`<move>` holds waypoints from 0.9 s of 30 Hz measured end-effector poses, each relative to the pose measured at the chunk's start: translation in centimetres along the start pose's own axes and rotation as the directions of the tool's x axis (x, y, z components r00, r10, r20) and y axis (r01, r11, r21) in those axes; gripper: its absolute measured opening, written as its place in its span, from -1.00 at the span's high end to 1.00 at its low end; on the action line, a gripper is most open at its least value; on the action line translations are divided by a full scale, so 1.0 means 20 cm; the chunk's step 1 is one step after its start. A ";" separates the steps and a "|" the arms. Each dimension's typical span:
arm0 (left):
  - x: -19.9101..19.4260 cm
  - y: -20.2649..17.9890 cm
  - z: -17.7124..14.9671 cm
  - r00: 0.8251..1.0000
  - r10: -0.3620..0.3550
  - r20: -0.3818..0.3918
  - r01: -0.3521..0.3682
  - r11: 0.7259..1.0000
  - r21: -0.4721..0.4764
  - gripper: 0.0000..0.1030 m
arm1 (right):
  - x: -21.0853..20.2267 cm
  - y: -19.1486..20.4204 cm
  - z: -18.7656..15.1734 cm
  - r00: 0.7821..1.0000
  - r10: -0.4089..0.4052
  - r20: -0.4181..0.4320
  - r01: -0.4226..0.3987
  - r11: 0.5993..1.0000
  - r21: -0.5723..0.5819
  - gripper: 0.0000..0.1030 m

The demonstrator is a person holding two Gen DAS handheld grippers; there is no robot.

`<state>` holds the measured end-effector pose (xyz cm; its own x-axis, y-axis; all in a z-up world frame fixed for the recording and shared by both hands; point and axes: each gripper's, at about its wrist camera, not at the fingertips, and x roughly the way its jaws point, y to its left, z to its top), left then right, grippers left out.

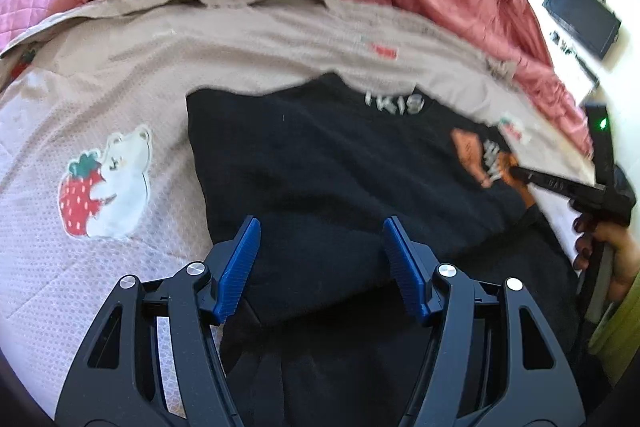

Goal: Fold small clothes

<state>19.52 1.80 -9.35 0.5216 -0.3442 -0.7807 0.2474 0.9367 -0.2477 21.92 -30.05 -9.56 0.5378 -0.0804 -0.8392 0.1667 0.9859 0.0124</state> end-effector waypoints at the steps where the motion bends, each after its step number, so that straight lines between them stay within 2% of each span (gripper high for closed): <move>1: 0.01 0.00 -0.01 1.000 0.009 -0.008 -0.009 1.000 0.010 -0.09 | 0.00 0.00 0.00 1.000 -0.004 0.006 0.004 1.000 -0.001 0.84; 3: 0.01 -0.01 -0.01 1.000 0.014 -0.009 -0.013 1.000 0.013 -0.09 | -0.02 0.01 -0.01 1.000 -0.022 0.021 0.022 1.000 0.003 0.72; 5: 0.01 0.00 0.00 1.000 0.009 -0.013 -0.009 1.000 0.000 -0.09 | -0.06 0.01 -0.02 0.996 -0.075 0.046 0.075 0.997 -0.005 0.50; 6: 0.00 0.01 0.00 1.000 0.008 -0.012 -0.008 1.000 -0.007 -0.09 | -0.10 0.02 -0.02 0.993 -0.088 0.078 0.089 0.996 -0.014 0.48; 9: -0.04 -0.01 0.02 1.000 -0.002 0.023 0.002 1.000 -0.005 -0.09 | -0.22 0.04 -0.04 0.986 -0.063 0.155 0.070 0.997 -0.038 0.30; 12: -0.07 -0.05 0.02 0.999 -0.008 0.035 0.008 1.000 0.018 -0.09 | -0.28 0.12 -0.07 0.984 -0.003 0.176 0.023 0.994 -0.110 0.29; 16: -0.03 -0.08 0.01 0.999 0.049 -0.023 -0.048 0.998 0.044 -0.09 | -0.26 0.22 -0.10 0.991 0.056 0.125 -0.035 0.986 -0.165 0.29; 18: -0.01 -0.08 0.00 0.995 0.081 -0.051 -0.078 0.996 0.052 -0.17 | -0.22 0.26 -0.12 0.993 0.074 0.091 -0.056 0.982 -0.182 0.29; 24: 0.01 -0.04 -0.02 0.994 0.072 -0.087 -0.071 0.997 0.015 -0.31 | -0.08 0.28 -0.19 0.999 0.033 -0.022 -0.036 0.983 -0.179 0.25; 27: 0.01 -0.03 -0.02 0.994 0.068 -0.089 -0.068 0.998 0.003 -0.33 | -0.07 0.26 -0.19 0.998 0.059 -0.031 -0.063 0.988 -0.139 0.25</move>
<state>19.22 1.25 -9.57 0.4624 -0.2728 -0.8437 0.2141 0.9577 -0.1923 18.98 -24.35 -10.42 0.5213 -0.0172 -0.8532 0.0156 0.9998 -0.0106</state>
